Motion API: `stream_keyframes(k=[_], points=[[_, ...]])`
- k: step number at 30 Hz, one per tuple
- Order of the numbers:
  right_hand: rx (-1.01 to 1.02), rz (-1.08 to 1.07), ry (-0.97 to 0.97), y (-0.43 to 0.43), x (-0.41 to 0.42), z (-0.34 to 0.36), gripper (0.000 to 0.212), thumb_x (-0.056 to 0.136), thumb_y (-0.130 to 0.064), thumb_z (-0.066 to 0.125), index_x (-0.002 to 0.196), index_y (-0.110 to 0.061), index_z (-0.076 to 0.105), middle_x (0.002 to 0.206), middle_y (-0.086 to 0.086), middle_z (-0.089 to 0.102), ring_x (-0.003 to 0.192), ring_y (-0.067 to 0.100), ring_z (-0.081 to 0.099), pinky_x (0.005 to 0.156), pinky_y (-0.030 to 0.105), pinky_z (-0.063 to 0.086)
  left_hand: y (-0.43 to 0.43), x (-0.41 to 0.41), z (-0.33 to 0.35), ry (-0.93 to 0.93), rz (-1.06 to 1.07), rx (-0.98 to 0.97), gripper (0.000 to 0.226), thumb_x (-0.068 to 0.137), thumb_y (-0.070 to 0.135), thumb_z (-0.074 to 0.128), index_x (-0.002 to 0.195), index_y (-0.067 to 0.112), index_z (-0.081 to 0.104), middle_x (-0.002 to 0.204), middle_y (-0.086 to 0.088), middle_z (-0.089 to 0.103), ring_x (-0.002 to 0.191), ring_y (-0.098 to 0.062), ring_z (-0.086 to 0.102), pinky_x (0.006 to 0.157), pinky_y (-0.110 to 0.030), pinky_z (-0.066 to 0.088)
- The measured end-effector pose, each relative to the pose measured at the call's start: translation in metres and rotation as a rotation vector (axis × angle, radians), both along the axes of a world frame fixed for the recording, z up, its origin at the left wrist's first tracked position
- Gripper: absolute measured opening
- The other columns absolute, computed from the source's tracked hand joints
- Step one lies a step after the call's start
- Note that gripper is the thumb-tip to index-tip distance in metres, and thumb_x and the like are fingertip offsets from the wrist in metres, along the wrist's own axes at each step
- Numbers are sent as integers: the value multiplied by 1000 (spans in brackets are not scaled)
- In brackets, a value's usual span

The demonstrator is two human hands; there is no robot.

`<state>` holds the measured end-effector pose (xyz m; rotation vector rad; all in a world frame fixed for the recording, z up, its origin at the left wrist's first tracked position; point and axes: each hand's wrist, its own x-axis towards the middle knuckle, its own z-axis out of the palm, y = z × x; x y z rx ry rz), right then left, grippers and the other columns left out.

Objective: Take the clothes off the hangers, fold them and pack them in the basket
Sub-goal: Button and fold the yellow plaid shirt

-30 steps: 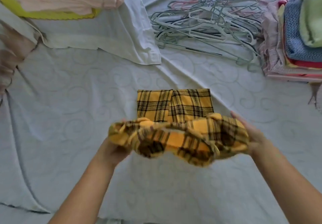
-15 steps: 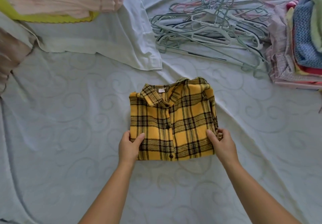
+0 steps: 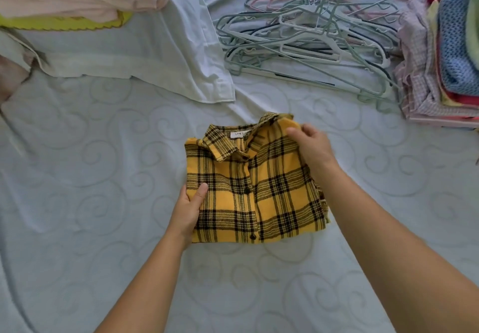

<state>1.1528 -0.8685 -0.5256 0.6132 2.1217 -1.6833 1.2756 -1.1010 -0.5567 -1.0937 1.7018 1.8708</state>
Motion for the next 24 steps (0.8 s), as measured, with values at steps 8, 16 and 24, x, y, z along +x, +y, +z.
stream_keyframes(k=[8, 16, 24], points=[[262, -206, -140, 41, 18, -35, 17, 98, -24, 42, 96, -9, 51, 102, 9, 58, 97, 26, 56, 91, 44, 48, 6, -4, -7, -5, -93, -194, 60, 89, 35, 57, 140, 20, 30, 135, 2, 44, 122, -21, 48, 101, -37, 41], [535, -51, 298, -1, 31, -3, 52, 89, -47, 52, 117, -5, 41, 112, 5, 35, 102, 19, 43, 86, 31, 42, 31, -66, 27, 415, -385, -851, 37, 92, 41, 51, 109, 9, 54, 102, -1, 51, 94, -16, 49, 79, -28, 41], [703, 460, 9, 24, -34, -11, 31, 81, -47, 66, 95, -20, 62, 107, 5, 57, 110, 29, 49, 95, 41, 36, 33, -155, -2, 127, -921, -1008, 52, 94, 51, 38, 128, 12, 45, 127, -11, 51, 115, -29, 49, 90, -41, 38]])
